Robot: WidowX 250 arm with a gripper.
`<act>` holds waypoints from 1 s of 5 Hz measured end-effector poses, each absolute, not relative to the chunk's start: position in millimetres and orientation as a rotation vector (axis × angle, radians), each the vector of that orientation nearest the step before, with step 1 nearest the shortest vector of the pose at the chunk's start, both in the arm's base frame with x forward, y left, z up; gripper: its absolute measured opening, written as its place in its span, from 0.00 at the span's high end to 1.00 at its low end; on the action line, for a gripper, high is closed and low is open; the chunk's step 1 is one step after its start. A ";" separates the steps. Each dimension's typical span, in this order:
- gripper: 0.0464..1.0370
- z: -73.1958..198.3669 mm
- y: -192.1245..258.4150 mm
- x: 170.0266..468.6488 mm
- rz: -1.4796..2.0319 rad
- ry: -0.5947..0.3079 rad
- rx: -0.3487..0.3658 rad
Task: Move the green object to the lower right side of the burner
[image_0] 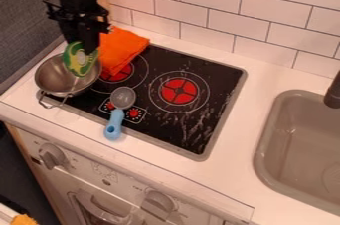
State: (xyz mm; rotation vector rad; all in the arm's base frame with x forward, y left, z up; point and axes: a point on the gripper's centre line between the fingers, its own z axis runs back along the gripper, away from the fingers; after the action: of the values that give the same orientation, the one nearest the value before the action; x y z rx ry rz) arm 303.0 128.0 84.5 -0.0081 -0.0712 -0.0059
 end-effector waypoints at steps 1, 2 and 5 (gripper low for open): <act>0.71 77.2 76.3 300.9 -0.132 -0.058 -0.034; 0.71 61.1 36.5 291.4 -0.235 -0.022 -0.032; 0.29 44.5 9.8 289.1 -0.324 0.004 0.011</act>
State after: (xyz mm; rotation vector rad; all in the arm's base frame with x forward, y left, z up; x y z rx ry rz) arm 289.1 9.8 44.5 0.0107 0.0036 -0.3241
